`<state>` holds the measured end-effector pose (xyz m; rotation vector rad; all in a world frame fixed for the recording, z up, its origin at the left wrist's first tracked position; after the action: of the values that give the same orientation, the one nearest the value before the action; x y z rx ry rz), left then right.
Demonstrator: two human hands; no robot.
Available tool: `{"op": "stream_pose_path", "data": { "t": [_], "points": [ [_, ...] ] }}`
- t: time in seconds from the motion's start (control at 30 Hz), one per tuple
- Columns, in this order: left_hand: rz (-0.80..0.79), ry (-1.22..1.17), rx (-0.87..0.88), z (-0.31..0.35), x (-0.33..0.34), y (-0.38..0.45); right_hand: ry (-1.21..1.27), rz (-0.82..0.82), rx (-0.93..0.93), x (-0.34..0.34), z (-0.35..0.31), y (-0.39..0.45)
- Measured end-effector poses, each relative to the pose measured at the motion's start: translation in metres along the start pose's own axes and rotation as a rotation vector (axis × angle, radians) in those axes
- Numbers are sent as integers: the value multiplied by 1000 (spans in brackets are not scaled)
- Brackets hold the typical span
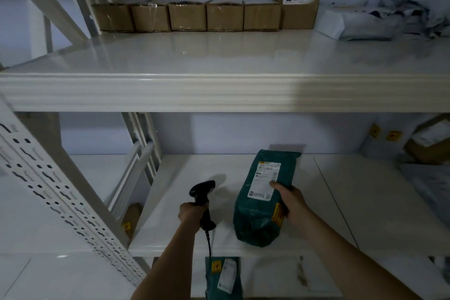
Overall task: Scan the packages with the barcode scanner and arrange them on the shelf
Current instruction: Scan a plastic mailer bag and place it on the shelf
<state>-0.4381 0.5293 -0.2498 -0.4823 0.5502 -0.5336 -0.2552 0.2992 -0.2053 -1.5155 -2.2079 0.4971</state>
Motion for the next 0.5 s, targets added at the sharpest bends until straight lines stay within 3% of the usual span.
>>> {"op": "stream_pose_path", "data": {
  "t": [0.4, 0.5],
  "points": [
    [-21, 253, -6, 6, -5, 9, 10, -36, 12, 15, 0, -9],
    [113, 349, 19, 30, 0, -6, 8, -39, -18, 9, -10, -19]
  ]
}}
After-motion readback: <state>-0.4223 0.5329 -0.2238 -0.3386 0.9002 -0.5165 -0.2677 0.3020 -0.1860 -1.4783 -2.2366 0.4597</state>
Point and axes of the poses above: each hand's wrist, its own y-axis towards the middle knuckle, its own x-axis out of the palm, z = x × y, the point moved 4 cm from there along y, towards the middle knuckle
